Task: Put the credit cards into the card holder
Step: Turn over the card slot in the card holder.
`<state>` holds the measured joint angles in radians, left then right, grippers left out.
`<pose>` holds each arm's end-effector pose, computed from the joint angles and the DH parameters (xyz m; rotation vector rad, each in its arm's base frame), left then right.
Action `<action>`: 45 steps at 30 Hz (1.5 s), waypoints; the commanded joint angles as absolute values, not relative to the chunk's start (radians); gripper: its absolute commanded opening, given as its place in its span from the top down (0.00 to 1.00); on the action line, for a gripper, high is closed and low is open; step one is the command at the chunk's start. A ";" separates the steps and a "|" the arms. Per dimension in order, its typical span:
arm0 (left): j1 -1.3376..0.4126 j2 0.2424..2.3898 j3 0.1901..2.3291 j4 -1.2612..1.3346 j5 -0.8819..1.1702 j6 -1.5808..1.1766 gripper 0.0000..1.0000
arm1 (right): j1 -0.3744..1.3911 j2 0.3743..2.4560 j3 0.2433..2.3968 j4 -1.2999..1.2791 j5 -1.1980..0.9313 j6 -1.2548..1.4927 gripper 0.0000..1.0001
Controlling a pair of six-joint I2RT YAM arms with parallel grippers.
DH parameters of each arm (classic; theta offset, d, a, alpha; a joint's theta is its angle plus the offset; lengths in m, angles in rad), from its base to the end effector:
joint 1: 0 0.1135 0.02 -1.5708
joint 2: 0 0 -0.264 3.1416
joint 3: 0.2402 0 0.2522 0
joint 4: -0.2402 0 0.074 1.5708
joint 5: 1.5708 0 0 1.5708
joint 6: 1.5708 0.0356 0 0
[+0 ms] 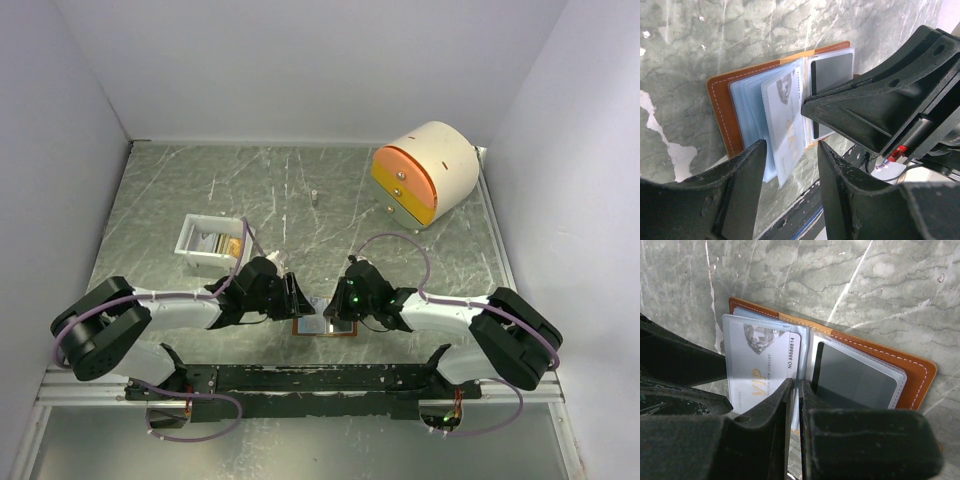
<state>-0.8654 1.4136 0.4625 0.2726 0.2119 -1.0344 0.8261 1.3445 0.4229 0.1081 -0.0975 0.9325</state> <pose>0.1593 -0.1986 0.1414 -0.0858 2.5478 -1.1480 0.1546 0.1728 0.1324 0.0877 2.5925 0.8755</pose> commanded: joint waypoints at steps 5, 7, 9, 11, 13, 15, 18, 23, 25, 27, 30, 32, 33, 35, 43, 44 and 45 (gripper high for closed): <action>-0.861 1.423 0.475 0.337 0.261 -1.039 0.45 | 0.837 1.360 0.416 0.105 -0.091 0.938 0.90; -0.861 1.415 0.479 0.333 0.262 -1.038 0.46 | 0.838 1.357 0.421 0.100 -0.088 0.936 0.90; -0.861 1.406 0.482 0.329 0.263 -1.038 0.46 | 0.840 1.353 0.427 0.092 -0.082 0.933 0.90; -0.861 1.397 0.489 0.318 0.262 -1.032 0.46 | 0.842 1.345 0.433 0.079 -0.075 0.930 0.88; -0.861 1.387 0.496 0.301 0.260 -1.026 0.46 | 0.841 1.334 0.442 0.058 -0.055 0.924 0.85; -0.861 1.379 0.502 0.292 0.258 -1.021 0.46 | 0.841 1.315 0.447 0.042 -0.041 0.919 0.82; -0.861 1.377 0.507 0.294 0.262 -1.016 0.46 | 0.842 1.283 0.445 0.033 -0.022 0.918 0.78; -0.861 1.398 0.526 0.306 0.282 -1.008 0.46 | 0.841 1.240 0.443 0.014 0.006 0.920 0.76; -0.861 1.407 0.530 0.320 0.293 -1.009 0.46 | 0.841 1.229 0.437 0.020 0.008 0.921 0.76; -0.861 1.415 0.532 0.337 0.304 -1.009 0.47 | 0.841 1.216 0.432 0.019 0.010 0.926 0.75; -0.863 1.421 0.532 0.364 0.320 -1.019 0.46 | 0.841 1.189 0.431 -0.009 0.038 0.930 0.75; -0.865 1.423 0.539 0.381 0.325 -1.021 0.46 | 0.841 1.149 0.430 -0.048 0.079 0.933 0.75; -0.867 1.425 0.545 0.384 0.325 -1.021 0.46 | 0.842 1.123 0.432 -0.075 0.107 0.935 0.74; -0.871 1.440 0.561 0.388 0.325 -1.017 0.45 | 0.841 1.056 0.437 -0.143 0.164 0.941 0.74; -0.901 1.555 0.638 0.477 0.384 -1.011 0.44 | 0.840 0.802 0.448 -0.295 0.326 0.964 0.73; -0.903 1.561 0.650 0.463 0.384 -1.003 0.44 | 0.839 0.783 0.450 -0.304 0.338 0.966 0.72; -0.904 1.562 0.660 0.447 0.380 -0.994 0.44 | 0.839 0.767 0.452 -0.315 0.347 0.969 0.72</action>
<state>-0.8906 1.5471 0.5991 0.4068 0.3462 -1.0252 0.8379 0.8253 0.4313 -0.2237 0.2432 0.9504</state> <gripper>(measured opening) 0.557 0.273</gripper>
